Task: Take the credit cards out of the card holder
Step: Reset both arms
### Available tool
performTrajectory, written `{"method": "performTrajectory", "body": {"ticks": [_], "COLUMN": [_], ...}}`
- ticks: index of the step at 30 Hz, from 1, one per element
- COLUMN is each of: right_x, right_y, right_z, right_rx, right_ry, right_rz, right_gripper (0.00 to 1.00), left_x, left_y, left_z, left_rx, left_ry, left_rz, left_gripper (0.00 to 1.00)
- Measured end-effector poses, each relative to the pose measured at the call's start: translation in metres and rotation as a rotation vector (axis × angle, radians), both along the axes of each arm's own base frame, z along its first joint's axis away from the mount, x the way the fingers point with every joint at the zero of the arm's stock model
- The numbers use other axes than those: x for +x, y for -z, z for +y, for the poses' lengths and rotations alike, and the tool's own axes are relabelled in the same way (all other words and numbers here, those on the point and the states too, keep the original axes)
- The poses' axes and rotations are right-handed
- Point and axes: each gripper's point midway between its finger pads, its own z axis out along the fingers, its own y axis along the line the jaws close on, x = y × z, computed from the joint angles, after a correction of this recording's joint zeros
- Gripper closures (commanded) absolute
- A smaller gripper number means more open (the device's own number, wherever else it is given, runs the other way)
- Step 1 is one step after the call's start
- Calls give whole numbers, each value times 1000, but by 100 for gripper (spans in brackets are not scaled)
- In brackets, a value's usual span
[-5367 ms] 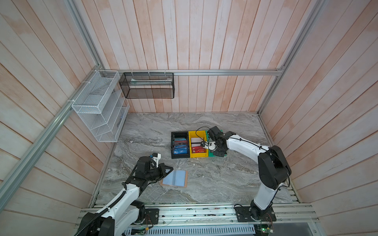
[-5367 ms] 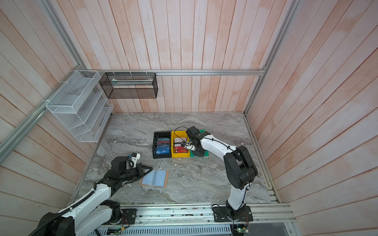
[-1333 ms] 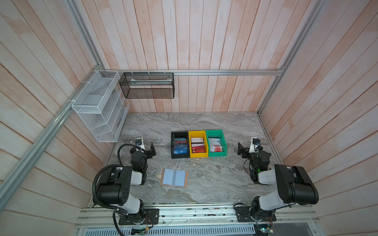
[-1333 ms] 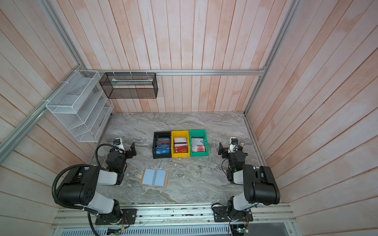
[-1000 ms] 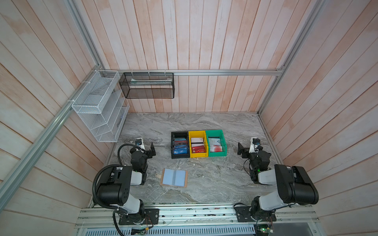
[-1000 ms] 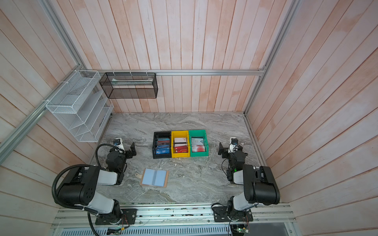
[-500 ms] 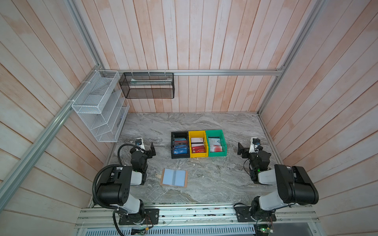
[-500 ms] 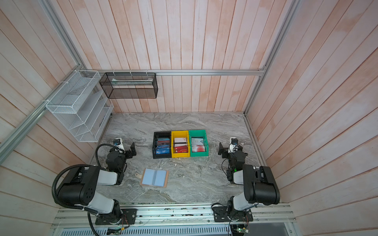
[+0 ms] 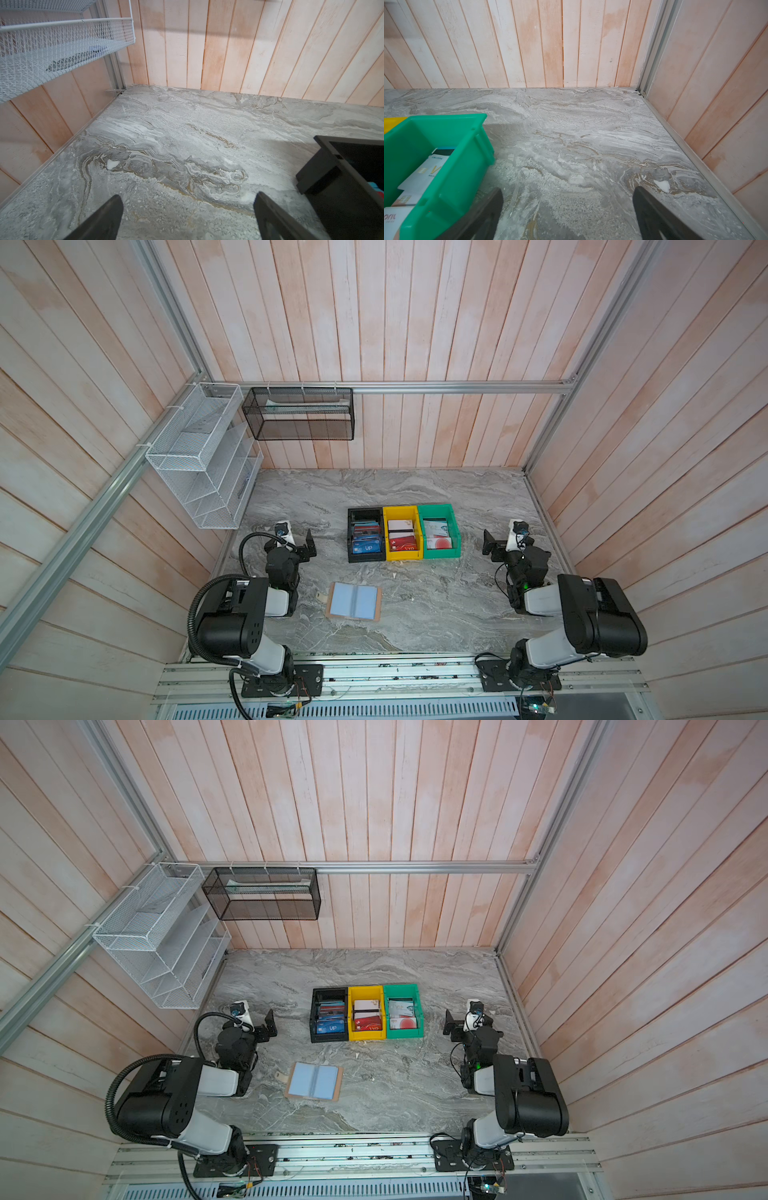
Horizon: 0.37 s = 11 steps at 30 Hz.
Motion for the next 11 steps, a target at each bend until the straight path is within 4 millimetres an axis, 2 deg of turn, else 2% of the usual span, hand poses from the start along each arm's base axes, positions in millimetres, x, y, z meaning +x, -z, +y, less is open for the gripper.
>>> {"method": "performTrajectory", "body": {"ticks": [11], "right_x": [0], "right_y": [0], "right_z": [-6], "right_rx": [-6], "right_ry": [48], "right_rz": [1], "right_gripper": [2], "left_x": [0], "left_y": [0], "left_z": [0], "left_rx": [0], "left_ry": [0], "left_rz": [0], "left_gripper": [0]}}
